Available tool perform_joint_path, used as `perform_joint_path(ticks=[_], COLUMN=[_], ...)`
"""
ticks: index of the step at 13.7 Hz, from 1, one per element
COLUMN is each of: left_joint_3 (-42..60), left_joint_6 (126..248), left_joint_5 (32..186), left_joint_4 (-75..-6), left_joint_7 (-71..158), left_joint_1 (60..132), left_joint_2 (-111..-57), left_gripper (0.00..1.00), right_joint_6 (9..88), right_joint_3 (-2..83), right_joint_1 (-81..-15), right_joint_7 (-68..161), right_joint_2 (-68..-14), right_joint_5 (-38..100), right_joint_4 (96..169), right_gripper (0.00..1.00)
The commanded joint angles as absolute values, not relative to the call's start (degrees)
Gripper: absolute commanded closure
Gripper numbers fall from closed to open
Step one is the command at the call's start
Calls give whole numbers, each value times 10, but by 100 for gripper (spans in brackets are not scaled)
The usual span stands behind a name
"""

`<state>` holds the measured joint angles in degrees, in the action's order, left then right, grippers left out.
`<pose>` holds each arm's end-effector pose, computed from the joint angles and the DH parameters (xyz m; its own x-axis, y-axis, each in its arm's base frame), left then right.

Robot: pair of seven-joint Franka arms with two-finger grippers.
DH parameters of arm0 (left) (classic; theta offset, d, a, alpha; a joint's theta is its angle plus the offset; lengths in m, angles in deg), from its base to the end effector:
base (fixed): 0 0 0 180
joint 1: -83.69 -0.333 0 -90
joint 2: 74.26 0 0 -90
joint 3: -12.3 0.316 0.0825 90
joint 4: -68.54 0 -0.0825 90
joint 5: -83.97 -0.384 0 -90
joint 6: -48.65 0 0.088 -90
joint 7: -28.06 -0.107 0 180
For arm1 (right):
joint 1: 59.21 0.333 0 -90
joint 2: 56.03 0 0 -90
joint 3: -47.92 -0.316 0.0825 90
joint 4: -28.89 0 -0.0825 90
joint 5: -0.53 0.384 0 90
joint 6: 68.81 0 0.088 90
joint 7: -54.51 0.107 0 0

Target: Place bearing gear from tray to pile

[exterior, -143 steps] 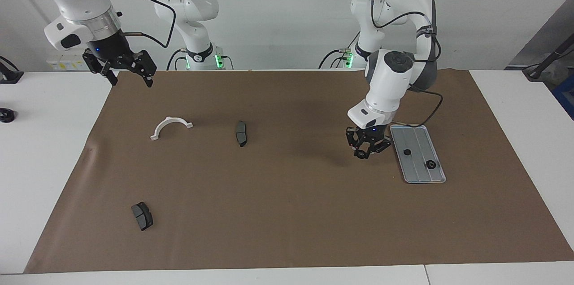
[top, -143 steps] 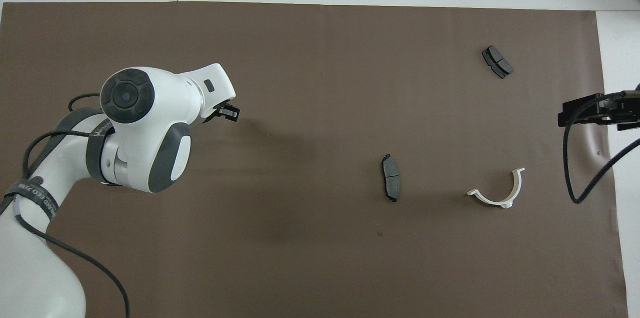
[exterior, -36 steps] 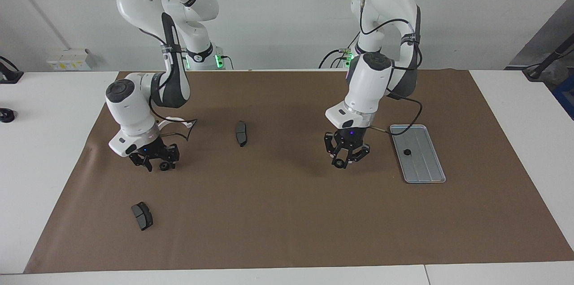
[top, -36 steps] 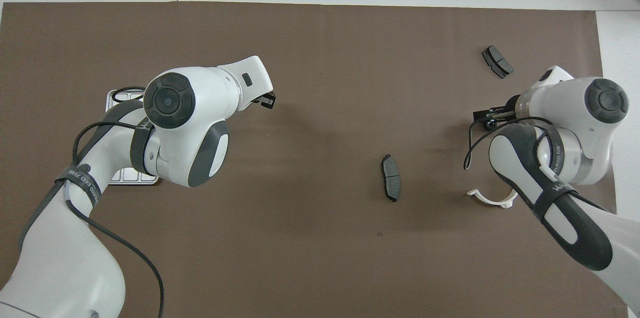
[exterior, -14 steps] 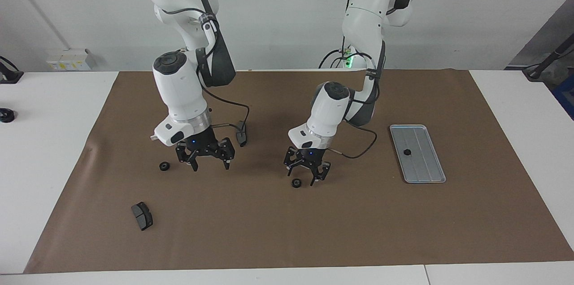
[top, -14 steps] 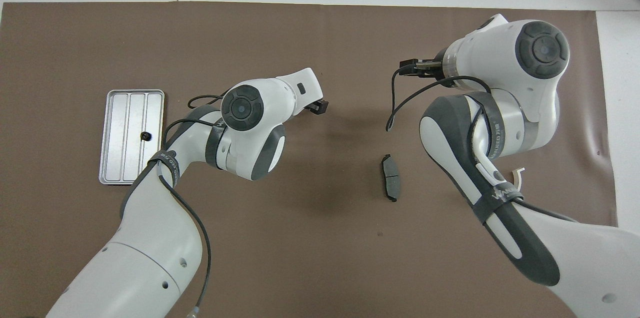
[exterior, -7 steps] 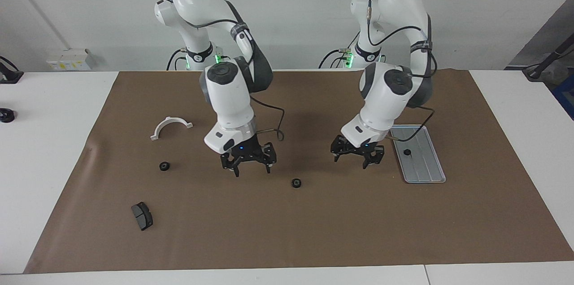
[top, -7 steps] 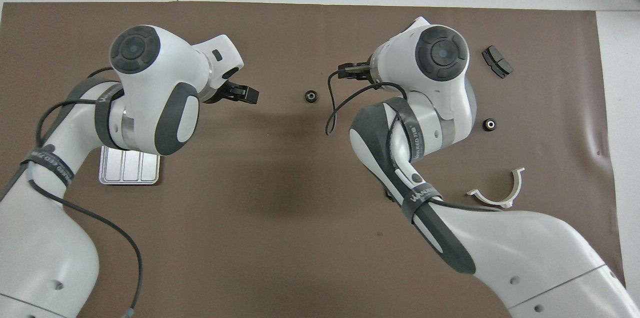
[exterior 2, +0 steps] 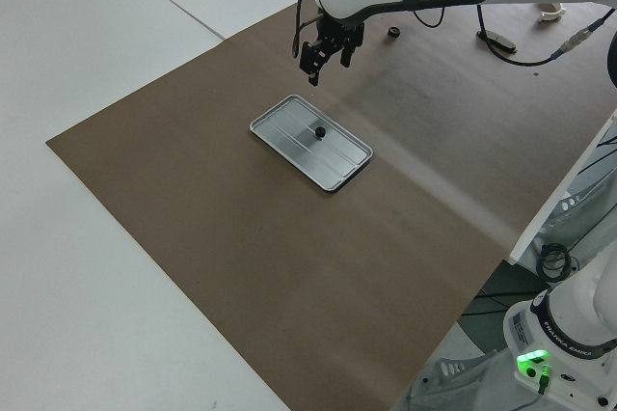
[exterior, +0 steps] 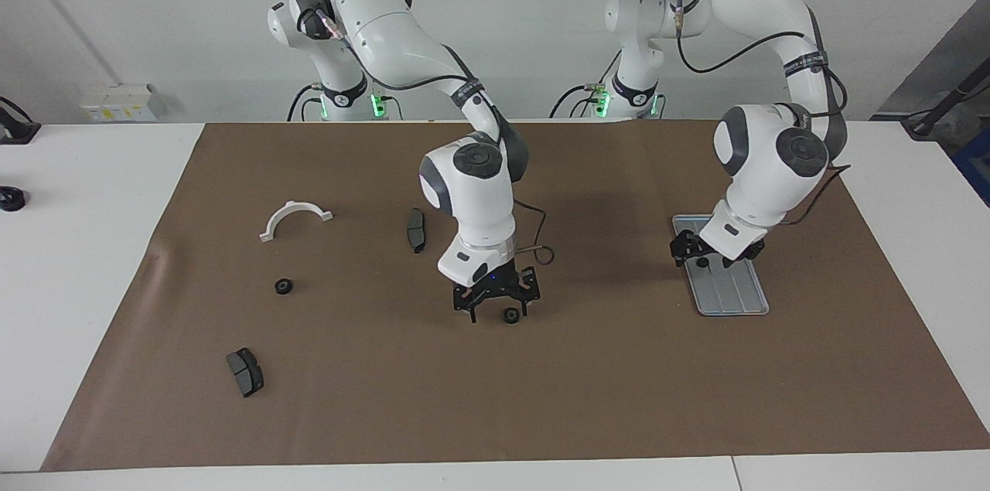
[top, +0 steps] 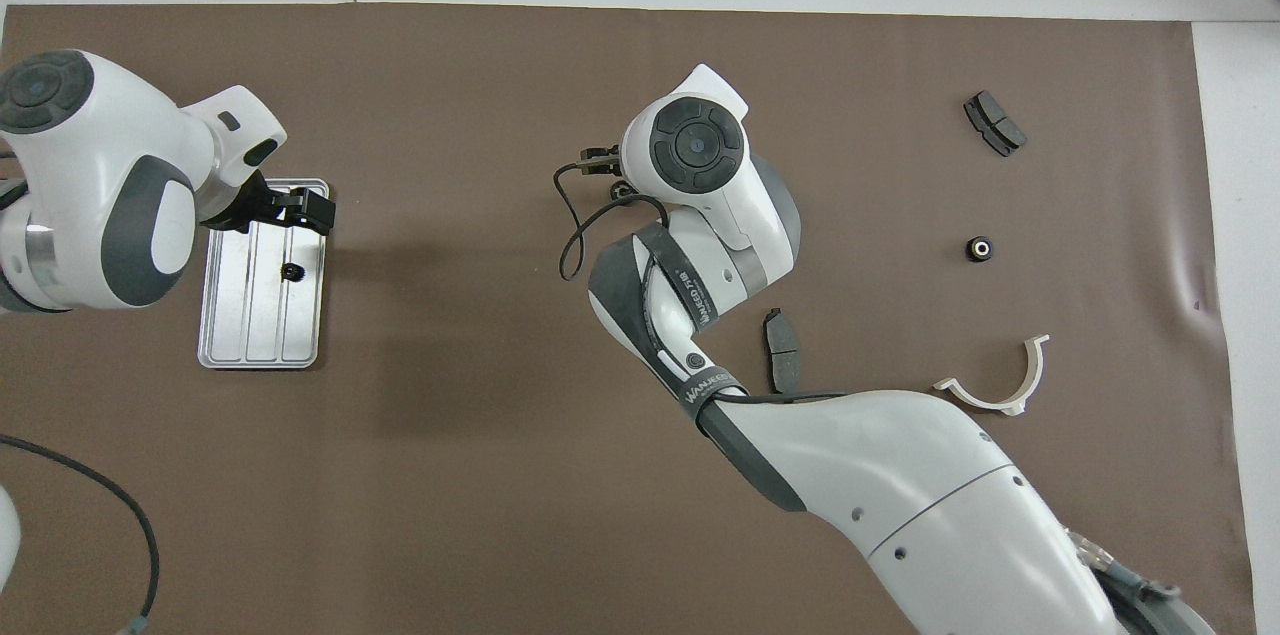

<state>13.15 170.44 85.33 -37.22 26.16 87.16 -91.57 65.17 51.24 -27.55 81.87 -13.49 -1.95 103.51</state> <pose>0.6245 -0.0302 0.3608 0.9975 -0.0669 -0.0219 -0.0665 -0.9977 0.0162 0.6715 0.3747 0.3319 0.9552 0.0513 0.2916 0.0729 -0.9953 -0.0635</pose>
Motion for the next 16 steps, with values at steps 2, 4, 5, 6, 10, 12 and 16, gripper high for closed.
perform_joint_path(ticks=[2,4,5,6,10,12,16], left_joint_3=[124,125,124,124,124,124,124], left_joint_6=[1797,1809,1809,1812,1822,1821,1822], left_joint_5=[844,844,844,844,844,844,844], left_joint_4=[-472,-472,-474,-484,-516,-527,-531], left_joint_7=[266,267,267,267,269,278,280], left_joint_1=[851,851,852,852,853,855,858], left_joint_2=[-873,-874,-874,-874,-870,-866,-865], left_gripper=[0,0,0,0,14,21,34], right_joint_6=[677,678,678,679,650,650,640], right_joint_3=[511,511,511,511,511,511,511], right_joint_1=[-259,-258,-258,-256,-251,-251,-249], right_joint_7=[826,826,826,826,826,826,825], right_joint_2=[-110,-108,-107,-98,-96,-97,-101], right_joint_5=[-47,-58,-61,-63,-66,-63,-62], right_joint_4=[1033,1035,1036,1035,1031,1031,1032], right_gripper=[0,0,5,17,44,44,44])
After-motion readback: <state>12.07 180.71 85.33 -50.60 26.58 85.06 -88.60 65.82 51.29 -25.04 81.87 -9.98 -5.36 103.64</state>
